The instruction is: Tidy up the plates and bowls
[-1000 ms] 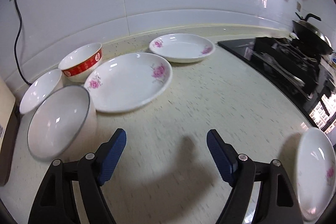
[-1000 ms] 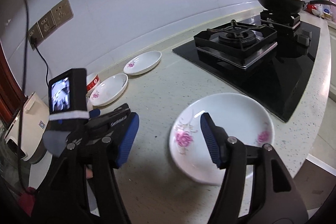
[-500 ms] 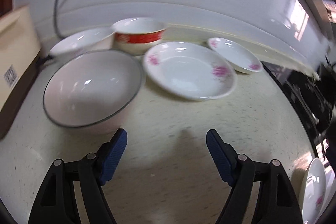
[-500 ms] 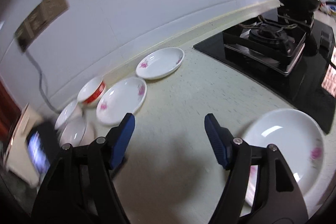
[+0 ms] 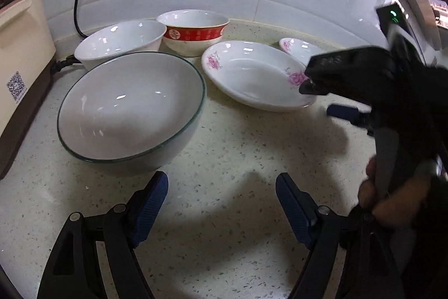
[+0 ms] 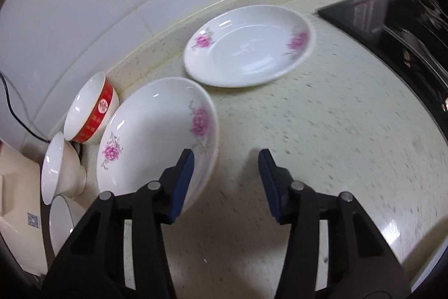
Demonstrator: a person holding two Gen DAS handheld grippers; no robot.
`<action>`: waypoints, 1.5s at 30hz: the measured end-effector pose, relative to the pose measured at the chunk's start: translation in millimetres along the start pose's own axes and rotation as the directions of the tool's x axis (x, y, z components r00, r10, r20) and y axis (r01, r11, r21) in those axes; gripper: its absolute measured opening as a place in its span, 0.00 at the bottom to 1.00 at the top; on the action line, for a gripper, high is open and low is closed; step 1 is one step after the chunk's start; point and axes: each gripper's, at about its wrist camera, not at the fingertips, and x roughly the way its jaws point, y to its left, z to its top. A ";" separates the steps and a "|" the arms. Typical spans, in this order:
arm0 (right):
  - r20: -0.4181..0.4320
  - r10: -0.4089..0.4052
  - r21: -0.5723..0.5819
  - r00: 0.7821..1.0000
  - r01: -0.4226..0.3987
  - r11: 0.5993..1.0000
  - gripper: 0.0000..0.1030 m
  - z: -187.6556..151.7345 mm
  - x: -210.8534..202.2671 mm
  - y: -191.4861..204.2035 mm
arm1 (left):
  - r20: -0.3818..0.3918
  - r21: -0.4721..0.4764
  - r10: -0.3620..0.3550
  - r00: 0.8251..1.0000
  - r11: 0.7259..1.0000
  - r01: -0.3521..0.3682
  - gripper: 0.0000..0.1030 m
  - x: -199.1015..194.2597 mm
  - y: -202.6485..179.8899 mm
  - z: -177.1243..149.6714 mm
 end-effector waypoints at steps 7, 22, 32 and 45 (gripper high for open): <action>-0.020 -0.059 -0.166 0.998 0.055 0.985 0.19 -15.3 -14.5 13.6 | -0.007 0.011 -0.005 1.000 1.000 0.005 0.81 0.1 -6.0 -0.8; 0.095 -0.193 -0.199 0.977 0.208 0.958 0.22 -110.9 -105.4 -30.6 | 0.039 -0.092 -0.206 0.978 0.974 0.209 0.79 -31.7 3.2 -7.5; 0.085 -0.116 -0.282 0.990 0.135 0.950 0.22 -160.6 -139.1 -28.5 | -0.047 -0.068 -0.174 0.984 0.983 0.171 0.77 -19.8 8.7 -15.3; 0.043 0.002 -0.197 0.999 0.007 0.980 0.40 -163.5 -135.3 -31.1 | -0.022 0.135 -0.086 0.996 0.987 0.088 0.27 -28.3 -6.7 -30.7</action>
